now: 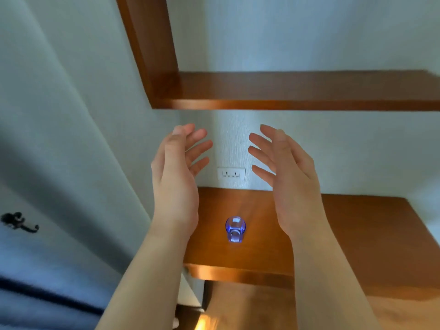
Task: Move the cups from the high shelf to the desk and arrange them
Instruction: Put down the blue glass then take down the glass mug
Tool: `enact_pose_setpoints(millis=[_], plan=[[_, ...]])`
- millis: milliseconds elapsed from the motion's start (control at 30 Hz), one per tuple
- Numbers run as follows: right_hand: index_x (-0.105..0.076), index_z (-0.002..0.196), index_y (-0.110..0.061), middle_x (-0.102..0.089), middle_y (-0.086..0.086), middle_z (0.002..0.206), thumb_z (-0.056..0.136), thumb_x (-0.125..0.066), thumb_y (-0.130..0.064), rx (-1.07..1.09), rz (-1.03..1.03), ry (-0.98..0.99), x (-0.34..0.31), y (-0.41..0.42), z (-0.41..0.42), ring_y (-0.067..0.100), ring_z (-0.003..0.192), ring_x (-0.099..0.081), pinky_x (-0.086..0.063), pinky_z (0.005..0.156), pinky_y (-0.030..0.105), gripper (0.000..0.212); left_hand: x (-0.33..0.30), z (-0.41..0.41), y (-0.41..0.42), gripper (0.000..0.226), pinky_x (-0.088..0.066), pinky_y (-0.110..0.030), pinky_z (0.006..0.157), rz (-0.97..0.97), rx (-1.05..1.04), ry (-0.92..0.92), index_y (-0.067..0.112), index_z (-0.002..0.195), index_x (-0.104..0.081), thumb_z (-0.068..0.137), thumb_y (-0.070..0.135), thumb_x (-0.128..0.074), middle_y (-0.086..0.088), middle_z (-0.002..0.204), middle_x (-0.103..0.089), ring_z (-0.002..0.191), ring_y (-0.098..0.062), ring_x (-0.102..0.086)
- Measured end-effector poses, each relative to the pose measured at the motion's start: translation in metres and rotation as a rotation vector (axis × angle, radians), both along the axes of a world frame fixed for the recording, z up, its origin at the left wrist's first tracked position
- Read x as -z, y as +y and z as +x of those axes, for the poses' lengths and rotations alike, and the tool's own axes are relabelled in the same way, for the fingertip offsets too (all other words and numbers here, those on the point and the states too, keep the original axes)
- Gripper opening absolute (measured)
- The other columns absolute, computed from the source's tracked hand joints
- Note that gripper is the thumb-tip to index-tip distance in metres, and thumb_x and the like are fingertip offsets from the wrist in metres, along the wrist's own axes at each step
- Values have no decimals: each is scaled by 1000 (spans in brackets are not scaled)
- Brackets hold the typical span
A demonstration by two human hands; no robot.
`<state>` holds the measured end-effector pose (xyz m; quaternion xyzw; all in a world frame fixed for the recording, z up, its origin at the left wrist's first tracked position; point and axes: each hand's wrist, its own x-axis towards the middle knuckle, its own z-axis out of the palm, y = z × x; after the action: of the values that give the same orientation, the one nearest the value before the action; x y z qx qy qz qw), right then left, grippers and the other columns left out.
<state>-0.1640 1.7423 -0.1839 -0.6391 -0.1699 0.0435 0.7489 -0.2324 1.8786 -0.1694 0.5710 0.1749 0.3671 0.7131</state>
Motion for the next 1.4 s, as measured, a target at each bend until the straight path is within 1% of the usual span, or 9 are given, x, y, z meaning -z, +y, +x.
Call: enact_pose_setpoints(millis=[233,400,533,700,867,1033,1100,1300,1400], plan=[[-64,132,-36,-72,-11,130,107,-42,-48,52,110,-171,-89,-7,2,1,116,-68,-54,101,37,35,-95,3,-5,44,-56,-39,96,98,70,-178,24,120,-68,92,52,-49,1,117,-79,109,-16,-75],[-62,135,-40,-70,-14,130,106,-43,-52,61,175,-307,-155,-6,10,-1,114,-68,-55,97,34,36,-163,6,-5,47,-55,-36,96,150,88,-272,27,122,-67,89,55,-49,4,121,-77,109,-11,-74],[-62,128,-46,-71,-15,128,99,-46,-58,62,215,-389,-197,-4,16,0,113,-69,-54,96,35,35,-211,7,-3,43,-54,-37,98,237,95,-326,33,117,-68,87,57,-47,8,120,-77,108,-7,-74],[-63,122,-50,-72,-20,123,94,-46,-65,89,231,-454,-239,-3,22,-2,111,-69,-54,95,35,36,-259,6,1,49,-54,-36,98,293,118,-362,33,123,-65,85,60,-47,9,122,-75,109,-7,-73],[-59,134,-51,-68,-24,127,101,-43,-63,108,175,-555,-289,-3,24,-7,111,-66,-53,98,32,39,-309,4,6,39,-55,-35,92,276,127,-396,28,127,-64,103,52,-46,8,122,-75,106,-7,-74],[-64,108,-53,-69,-25,120,99,-44,-64,112,170,-597,-341,-3,20,-7,106,-68,-54,95,34,24,-358,6,10,35,-56,-38,95,302,114,-413,28,119,-66,104,50,-44,5,119,-75,105,-11,-74],[-64,105,-51,-69,-23,118,101,-44,-62,120,168,-605,-358,-2,22,-4,105,-69,-55,95,35,24,-375,7,11,36,-56,-40,95,308,110,-416,28,118,-67,103,52,-44,4,117,-76,103,-12,-75],[-62,127,-43,-69,-18,122,102,-44,-61,79,166,-625,-406,1,38,3,106,-70,-56,97,39,36,-412,18,11,39,-56,-41,96,345,92,-417,26,115,-67,101,54,-45,2,115,-76,104,-15,-75],[-61,130,-36,-70,-14,121,102,-46,-60,10,158,-628,-432,6,52,8,106,-72,-56,97,41,41,-433,23,14,40,-55,-43,99,370,50,-407,24,117,-66,101,55,-45,-2,117,-75,105,-18,-74]])
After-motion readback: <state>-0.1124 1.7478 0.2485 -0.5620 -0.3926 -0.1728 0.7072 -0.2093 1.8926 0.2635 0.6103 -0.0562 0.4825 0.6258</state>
